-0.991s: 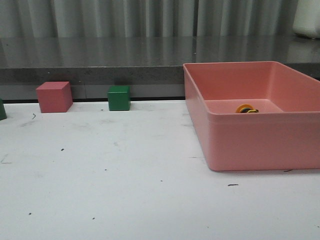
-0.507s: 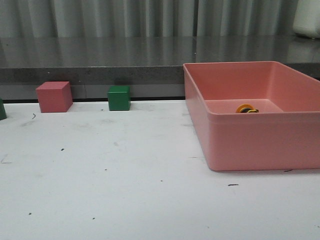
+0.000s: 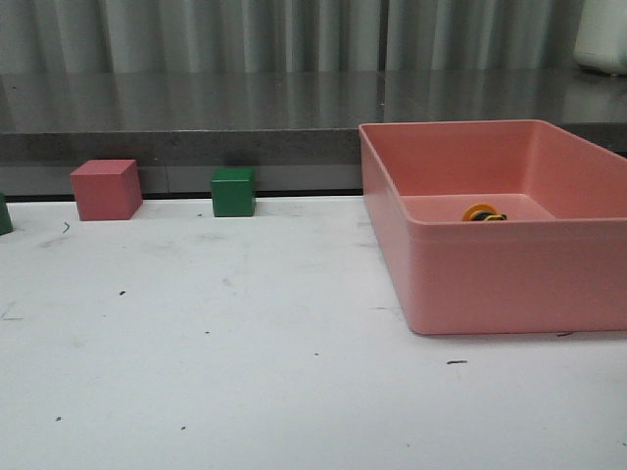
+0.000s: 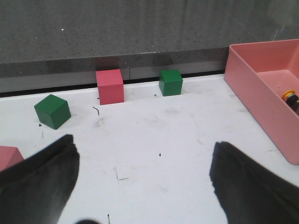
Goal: Place and stand button with both arms
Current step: 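Move the right gripper over the pink bin toward the yellow button, then lower the right gripper into the bin and grasp the yellow button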
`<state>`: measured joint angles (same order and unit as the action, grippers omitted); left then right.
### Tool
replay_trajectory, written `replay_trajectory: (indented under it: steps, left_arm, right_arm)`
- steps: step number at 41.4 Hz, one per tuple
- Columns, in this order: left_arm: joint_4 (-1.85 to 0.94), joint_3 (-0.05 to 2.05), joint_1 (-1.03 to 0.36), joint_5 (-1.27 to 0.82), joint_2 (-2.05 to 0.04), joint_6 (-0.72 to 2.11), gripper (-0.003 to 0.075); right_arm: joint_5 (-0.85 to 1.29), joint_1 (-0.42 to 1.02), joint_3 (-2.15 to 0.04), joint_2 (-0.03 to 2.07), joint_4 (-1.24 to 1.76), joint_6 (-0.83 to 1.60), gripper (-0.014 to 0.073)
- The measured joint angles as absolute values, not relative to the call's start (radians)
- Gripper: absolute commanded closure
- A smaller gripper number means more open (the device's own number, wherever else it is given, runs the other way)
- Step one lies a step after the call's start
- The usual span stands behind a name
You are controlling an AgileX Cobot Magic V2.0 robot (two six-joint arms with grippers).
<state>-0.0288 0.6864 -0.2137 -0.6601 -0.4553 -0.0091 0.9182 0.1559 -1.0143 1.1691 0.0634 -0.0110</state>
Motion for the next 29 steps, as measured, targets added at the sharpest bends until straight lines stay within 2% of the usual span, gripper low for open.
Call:
replay_trajectory:
  steps: [18,29]
  left_arm:
    - [-0.027,0.686,-0.214,-0.66,-0.455,-0.009,0.0157]
    - [-0.027,0.686,-0.214,-0.66,-0.455,-0.009,0.0157]
  right_arm:
    - [1.0,0.164,-1.418,1.699,0.05,-0.009,0.002]
    - [1.1,0.164,-1.646,1.954,0.048,-0.019,0.002]
